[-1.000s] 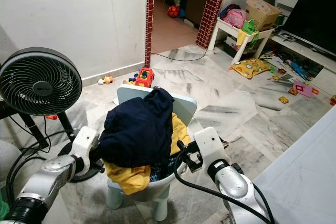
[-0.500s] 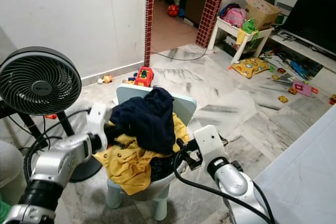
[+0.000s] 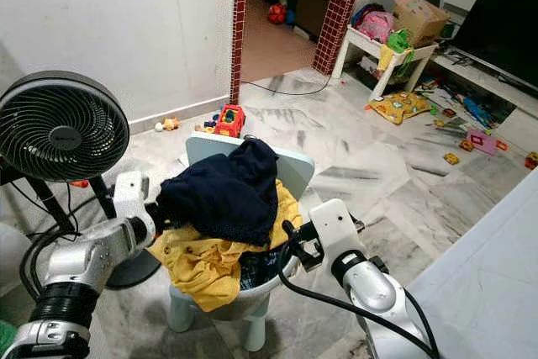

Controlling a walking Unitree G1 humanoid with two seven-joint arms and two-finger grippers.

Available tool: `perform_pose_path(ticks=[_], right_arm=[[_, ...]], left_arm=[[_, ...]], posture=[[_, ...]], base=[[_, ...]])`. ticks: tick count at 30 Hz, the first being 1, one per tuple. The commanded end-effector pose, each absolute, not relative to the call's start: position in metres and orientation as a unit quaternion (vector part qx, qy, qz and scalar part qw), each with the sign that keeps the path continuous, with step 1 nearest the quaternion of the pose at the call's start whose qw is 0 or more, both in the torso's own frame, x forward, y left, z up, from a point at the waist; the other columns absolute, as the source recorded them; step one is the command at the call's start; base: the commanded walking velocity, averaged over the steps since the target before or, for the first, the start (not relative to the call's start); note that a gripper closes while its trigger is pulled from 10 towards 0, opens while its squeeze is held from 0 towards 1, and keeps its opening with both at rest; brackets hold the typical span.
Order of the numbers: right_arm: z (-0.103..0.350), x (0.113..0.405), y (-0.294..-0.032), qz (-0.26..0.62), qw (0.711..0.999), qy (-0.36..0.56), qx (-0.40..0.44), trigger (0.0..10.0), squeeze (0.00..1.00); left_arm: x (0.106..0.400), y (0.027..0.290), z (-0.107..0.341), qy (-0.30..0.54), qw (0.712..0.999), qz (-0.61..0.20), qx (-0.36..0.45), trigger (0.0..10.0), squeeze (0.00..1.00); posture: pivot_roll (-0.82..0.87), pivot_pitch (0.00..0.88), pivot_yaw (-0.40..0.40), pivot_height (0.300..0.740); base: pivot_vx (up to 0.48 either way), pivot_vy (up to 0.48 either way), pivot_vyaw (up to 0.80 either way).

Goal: Hang hanger

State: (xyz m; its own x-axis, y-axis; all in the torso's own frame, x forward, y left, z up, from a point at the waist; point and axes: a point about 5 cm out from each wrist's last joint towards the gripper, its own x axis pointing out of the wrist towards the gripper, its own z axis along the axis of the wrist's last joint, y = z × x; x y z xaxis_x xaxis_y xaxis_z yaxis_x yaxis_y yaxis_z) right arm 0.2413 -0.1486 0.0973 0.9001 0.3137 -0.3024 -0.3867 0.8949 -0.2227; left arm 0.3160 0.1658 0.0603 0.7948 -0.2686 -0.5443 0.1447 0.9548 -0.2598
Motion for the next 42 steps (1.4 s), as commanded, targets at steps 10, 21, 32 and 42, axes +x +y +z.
perform_pose_path(ticks=[10, 21, 32, 42], right_arm=[[0.097, 0.242, -0.154, 0.174, 0.964, 0.130, -0.152, 10.0, 0.00], [0.096, 0.242, -0.154, 0.173, 0.965, 0.132, -0.149, 10.0, 0.00], [0.095, 0.242, -0.153, 0.174, 0.964, 0.134, -0.149, 10.0, 0.00], [0.095, 0.244, -0.154, 0.168, 0.965, 0.133, -0.150, 10.0, 0.00]], left_arm=[[0.319, 0.112, 0.099, 0.247, 0.906, -0.344, 0.021, 0.0, 0.00], [0.351, 0.142, 0.108, 0.263, 0.930, -0.127, -0.223, 0.0, 0.00], [0.326, 0.130, 0.076, 0.331, 0.912, -0.170, -0.173, 10.0, 1.00], [0.311, 0.117, 0.089, 0.262, 0.890, -0.348, 0.134, 10.0, 1.00]], posture=[[0.10, 0.000, -0.129, 0.740], [0.10, 0.000, -0.127, 0.740], [0.10, 0.000, -0.127, 0.740], [0.11, 0.000, -0.123, 0.740]], base=[[0.000, 0.000, 0.00], [0.000, 0.000, 0.00], [0.000, 0.000, 0.00], [0.000, 0.000, 0.00]])
